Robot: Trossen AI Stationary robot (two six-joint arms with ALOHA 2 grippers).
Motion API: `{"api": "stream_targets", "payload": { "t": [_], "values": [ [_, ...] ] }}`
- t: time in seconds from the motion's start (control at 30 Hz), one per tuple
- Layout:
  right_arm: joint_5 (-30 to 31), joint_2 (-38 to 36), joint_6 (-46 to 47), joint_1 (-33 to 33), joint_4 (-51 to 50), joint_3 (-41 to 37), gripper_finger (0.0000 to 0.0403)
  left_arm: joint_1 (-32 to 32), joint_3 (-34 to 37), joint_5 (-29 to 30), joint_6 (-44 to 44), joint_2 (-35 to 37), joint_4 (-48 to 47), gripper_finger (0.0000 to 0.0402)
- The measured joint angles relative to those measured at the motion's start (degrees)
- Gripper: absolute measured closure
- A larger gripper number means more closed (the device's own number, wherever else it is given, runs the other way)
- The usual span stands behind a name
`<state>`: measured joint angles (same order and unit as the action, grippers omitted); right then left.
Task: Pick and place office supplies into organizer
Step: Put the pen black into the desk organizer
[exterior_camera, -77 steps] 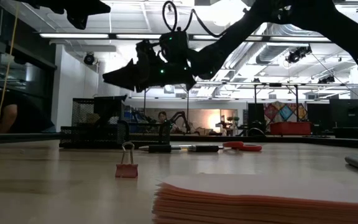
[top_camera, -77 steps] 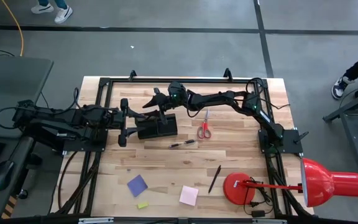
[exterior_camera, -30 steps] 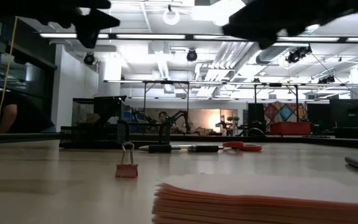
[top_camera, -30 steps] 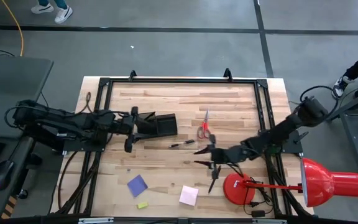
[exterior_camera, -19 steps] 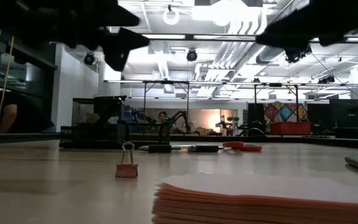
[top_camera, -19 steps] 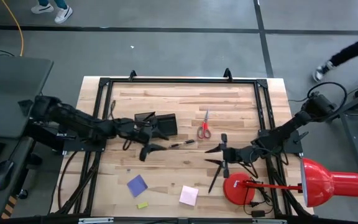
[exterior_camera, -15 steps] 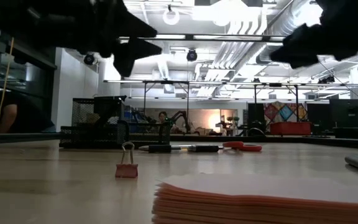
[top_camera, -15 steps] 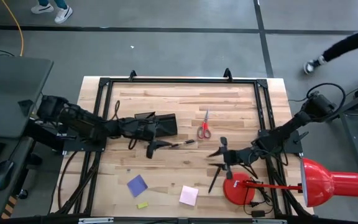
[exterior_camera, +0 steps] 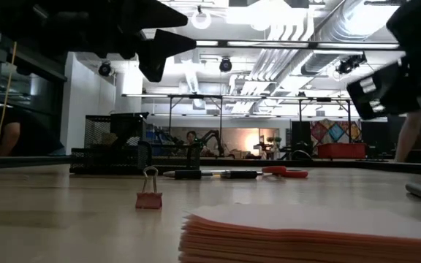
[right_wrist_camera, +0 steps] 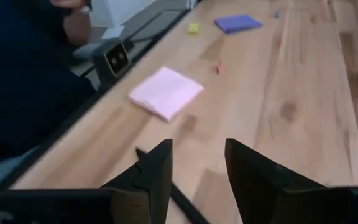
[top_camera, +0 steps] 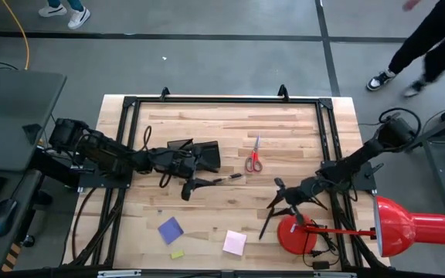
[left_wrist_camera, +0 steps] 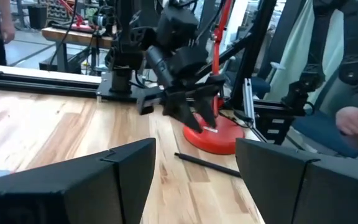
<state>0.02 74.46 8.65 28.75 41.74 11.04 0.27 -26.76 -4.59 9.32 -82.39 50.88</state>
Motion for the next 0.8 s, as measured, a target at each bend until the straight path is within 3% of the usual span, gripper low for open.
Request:
{"api": "stream_targets", "payload": {
  "t": [0.47,0.67,0.8],
  "values": [
    [7.3,0.1,1.3,-0.8,-3.4,-3.0,0.0265,0.1,0.0,0.1,1.2,0.0,0.0,0.0192],
    [3.7,0.2,-4.1,-0.8,-5.5,-2.9,0.0265,0.1,0.0,1.2,1.4,0.0,0.0,0.0192],
    [0.3,0.2,-2.6,-0.8,-5.6,-2.9,0.0265,0.1,0.0,1.2,1.4,0.0,0.0,0.0192]
  ]
}}
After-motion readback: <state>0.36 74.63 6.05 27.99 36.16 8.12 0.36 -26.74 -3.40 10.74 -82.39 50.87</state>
